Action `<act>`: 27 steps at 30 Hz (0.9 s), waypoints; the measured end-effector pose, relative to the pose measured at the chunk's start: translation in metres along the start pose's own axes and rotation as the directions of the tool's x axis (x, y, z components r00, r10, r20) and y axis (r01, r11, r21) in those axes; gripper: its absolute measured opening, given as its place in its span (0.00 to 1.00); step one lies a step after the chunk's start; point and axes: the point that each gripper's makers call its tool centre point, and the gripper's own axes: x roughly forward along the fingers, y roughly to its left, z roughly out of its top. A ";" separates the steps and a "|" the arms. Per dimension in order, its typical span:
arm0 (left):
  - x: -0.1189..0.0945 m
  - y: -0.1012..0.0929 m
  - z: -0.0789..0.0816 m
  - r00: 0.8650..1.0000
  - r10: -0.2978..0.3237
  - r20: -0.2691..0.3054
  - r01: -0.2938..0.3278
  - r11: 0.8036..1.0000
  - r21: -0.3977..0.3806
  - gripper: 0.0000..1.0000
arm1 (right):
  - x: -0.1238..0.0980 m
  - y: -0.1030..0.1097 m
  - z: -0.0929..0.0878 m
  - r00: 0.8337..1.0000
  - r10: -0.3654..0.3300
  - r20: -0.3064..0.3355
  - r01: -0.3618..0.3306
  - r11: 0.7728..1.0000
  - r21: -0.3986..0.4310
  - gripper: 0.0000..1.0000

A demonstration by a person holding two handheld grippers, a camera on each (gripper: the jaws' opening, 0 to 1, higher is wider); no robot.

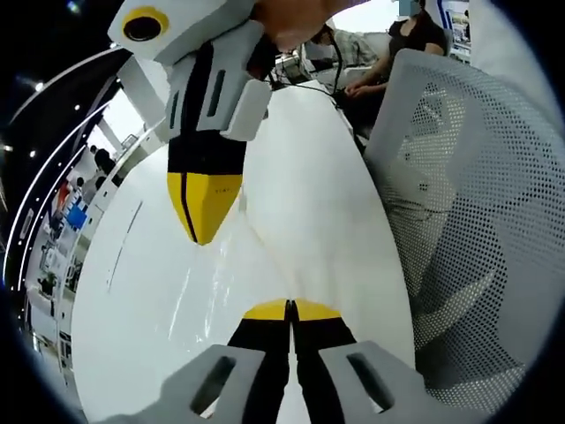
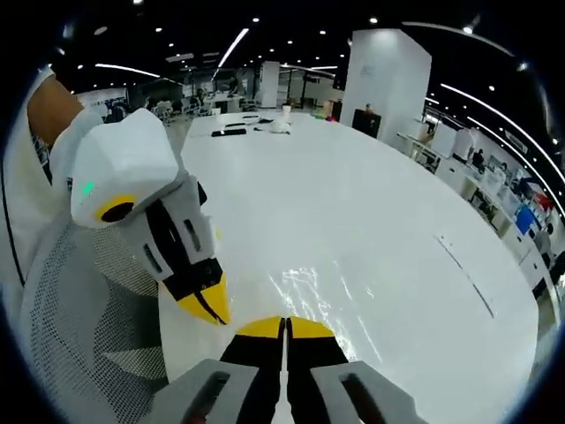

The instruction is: Open the resealable bag by pulling the two sides of the seal apart until the entire bag opening is separated and visibly accessible.

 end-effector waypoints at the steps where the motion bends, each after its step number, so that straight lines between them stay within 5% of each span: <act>1: 0.000 0.000 0.000 1.000 -0.001 -0.001 0.000 1.000 -0.003 0.00 | 0.000 -0.001 0.001 1.000 -0.005 0.004 0.005 1.000 0.001 0.00; 27: -0.007 0.016 0.009 0.999 0.037 -0.005 -0.037 0.999 0.012 0.00 | -0.014 -0.023 0.015 0.990 -0.105 0.099 0.097 0.992 0.081 0.00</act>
